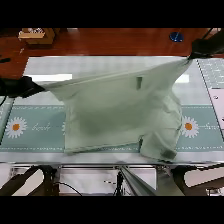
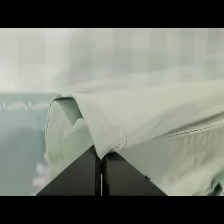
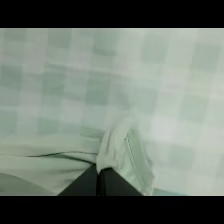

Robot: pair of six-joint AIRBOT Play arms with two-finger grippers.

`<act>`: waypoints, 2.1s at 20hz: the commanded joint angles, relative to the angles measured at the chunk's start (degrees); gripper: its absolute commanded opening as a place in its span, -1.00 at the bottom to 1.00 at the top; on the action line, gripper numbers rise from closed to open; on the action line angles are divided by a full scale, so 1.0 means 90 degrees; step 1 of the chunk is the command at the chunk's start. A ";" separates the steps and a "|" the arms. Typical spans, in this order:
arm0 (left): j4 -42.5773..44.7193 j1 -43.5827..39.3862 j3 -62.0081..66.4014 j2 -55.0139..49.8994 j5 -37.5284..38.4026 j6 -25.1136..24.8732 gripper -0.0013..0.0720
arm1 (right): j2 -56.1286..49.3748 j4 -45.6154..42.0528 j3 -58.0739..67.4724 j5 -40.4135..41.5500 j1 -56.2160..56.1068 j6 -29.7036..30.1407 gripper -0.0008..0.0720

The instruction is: Fold the shirts.

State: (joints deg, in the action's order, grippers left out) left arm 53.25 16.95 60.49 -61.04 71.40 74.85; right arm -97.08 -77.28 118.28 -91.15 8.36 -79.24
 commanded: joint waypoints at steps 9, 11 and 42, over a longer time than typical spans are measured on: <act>-0.1489 -0.1090 0.0345 -0.2676 -0.3436 -0.1620 -0.91 | -0.1518 0.0933 -0.0466 0.2832 0.0000 0.0532 -0.92; -0.1484 -0.1268 0.0369 -0.2737 -0.4204 -0.1868 -0.91 | -0.1673 0.0860 -0.0466 0.3106 0.0002 0.0534 -0.92; 0.0517 -0.0857 0.2106 -0.3597 0.0748 -0.0474 0.11 | -0.1528 -0.0287 -0.0478 -0.1197 0.0024 -0.0063 -0.25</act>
State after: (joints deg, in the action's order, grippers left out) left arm 58.61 8.21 75.70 -93.27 72.36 73.47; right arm -112.40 -83.77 113.97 -100.79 7.81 -82.56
